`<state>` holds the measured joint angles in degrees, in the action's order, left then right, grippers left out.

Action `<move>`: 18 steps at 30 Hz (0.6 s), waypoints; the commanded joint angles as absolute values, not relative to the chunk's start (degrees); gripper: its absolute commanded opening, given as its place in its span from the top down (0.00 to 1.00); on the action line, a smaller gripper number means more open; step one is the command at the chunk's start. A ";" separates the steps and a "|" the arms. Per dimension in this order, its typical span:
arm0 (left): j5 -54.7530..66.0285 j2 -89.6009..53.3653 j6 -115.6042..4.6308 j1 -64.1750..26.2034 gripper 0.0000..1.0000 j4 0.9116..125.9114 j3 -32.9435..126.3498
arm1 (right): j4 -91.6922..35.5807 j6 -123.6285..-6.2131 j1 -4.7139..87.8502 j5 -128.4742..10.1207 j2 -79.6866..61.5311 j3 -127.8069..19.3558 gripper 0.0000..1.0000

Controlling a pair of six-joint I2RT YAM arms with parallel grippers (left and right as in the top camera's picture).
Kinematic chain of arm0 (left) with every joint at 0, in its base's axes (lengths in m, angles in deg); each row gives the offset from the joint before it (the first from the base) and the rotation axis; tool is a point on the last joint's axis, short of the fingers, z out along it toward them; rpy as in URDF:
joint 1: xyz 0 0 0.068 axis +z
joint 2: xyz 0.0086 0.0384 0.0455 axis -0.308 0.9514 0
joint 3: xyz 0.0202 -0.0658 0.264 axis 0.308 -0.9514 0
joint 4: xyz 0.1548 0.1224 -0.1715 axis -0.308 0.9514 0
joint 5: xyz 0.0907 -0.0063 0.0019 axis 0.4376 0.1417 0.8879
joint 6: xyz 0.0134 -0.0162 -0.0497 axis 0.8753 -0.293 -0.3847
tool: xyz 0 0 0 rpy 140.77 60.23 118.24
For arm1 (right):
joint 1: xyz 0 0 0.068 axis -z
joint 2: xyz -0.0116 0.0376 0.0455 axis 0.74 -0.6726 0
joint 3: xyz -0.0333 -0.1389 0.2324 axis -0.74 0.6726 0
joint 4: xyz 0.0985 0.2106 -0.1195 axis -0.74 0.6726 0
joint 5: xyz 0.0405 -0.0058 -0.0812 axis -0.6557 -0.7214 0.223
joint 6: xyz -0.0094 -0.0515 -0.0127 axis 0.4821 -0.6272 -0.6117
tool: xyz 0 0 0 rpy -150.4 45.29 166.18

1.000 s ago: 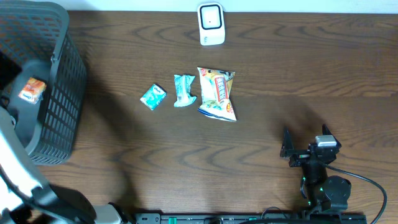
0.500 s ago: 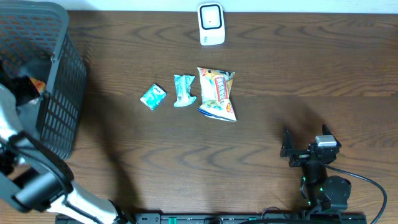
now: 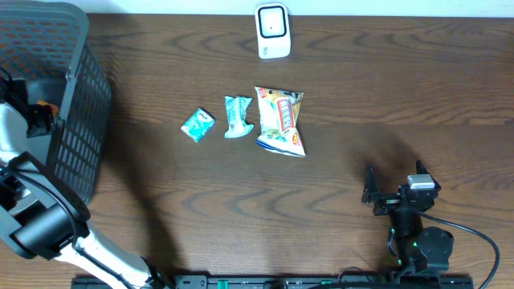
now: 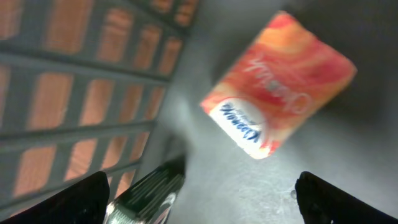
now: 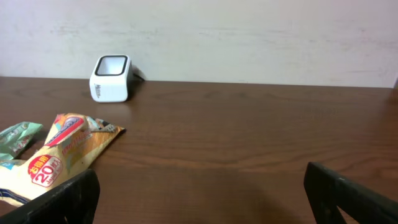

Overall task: Scan the item barcode
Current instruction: 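Reach the left gripper into the basket and grasp the orange box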

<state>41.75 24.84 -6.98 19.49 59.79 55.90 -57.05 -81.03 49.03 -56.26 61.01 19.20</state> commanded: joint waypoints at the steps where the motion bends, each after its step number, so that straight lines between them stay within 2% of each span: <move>1: 37.66 26.81 -1.47 18.40 0.07 59.73 56.08 | -56.85 -81.66 49.14 -56.00 61.31 19.33 0.01; 18: 34.90 28.97 0.70 16.63 0.07 58.85 55.82 | -56.85 -81.66 49.14 -56.00 61.31 19.33 0.01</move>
<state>35.91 26.87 0.13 16.54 58.90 55.90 -57.05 -81.03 49.03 -56.26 61.01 19.20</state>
